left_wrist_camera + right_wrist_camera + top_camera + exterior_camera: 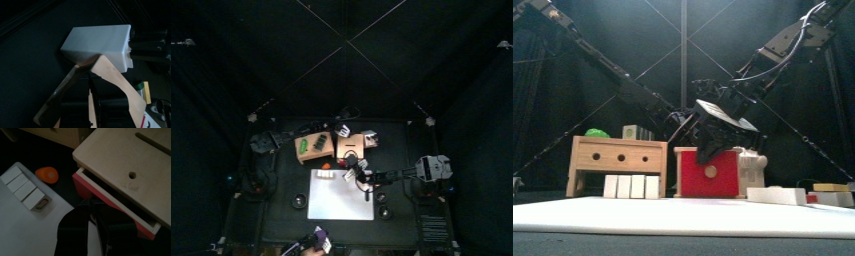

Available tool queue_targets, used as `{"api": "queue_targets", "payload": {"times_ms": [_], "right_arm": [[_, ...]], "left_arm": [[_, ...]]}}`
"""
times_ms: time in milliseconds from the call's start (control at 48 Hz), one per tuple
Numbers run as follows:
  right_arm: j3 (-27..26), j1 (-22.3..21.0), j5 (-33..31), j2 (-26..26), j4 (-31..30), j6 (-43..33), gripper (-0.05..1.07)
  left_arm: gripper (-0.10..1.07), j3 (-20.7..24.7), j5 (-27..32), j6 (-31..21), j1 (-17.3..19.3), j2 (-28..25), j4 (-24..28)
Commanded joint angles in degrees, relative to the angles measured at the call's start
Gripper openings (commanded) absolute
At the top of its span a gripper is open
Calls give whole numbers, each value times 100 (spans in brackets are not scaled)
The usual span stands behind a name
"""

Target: Grab medium sized cookie cutter

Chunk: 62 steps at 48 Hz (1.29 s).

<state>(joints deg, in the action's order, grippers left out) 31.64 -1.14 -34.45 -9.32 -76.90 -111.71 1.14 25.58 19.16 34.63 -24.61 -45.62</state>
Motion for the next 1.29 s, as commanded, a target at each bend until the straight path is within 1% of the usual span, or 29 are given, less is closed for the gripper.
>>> {"api": "queue_targets", "payload": {"times_ms": [0, 292, 521, 896, 1125, 1271], "right_arm": [[-167, -123, -9, 79, -79, 9, 53], [-246, -316, 18, 53, -176, 9, 53], [-387, -369, 167, -26, -246, 18, 53], [-176, -369, 167, 70, -167, 9, 53], [-264, -369, 158, 132, -202, 18, 53], [-141, -378, 149, 167, -149, 9, 53]], "left_arm": [[34, 62, 79, 18, 18, 97, 35], [34, 62, 97, 18, 9, 97, 35], [34, 79, 105, 18, 9, 123, 97], [34, 62, 105, 18, 9, 141, 114], [34, 70, 105, 18, 9, 149, 114], [34, 62, 105, 18, 9, 193, 114]]}}
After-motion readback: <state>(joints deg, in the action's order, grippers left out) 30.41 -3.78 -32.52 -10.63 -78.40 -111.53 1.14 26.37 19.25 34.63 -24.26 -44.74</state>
